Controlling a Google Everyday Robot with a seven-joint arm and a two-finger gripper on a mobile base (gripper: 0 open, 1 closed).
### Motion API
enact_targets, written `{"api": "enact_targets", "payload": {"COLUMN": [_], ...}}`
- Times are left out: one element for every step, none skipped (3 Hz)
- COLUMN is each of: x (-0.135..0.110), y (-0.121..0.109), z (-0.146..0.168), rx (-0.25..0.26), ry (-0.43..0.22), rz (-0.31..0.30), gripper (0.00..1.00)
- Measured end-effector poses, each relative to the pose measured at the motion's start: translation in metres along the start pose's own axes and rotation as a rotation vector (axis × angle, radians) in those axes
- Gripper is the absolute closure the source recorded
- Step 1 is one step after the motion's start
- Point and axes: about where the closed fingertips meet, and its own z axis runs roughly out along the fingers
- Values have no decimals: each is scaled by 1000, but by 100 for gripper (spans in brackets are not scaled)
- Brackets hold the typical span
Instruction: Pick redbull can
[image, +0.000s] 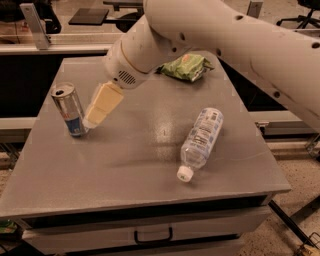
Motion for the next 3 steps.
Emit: {"api": "enact_targets", "payload": {"x": [-14, -27, -35], "y": [4, 9, 14], "z": [26, 47, 62], "rx": [-38, -81, -115], "ry": [-2, -6, -5], "rz": [-12, -24, -32], "gripper": [0, 0, 0]}}
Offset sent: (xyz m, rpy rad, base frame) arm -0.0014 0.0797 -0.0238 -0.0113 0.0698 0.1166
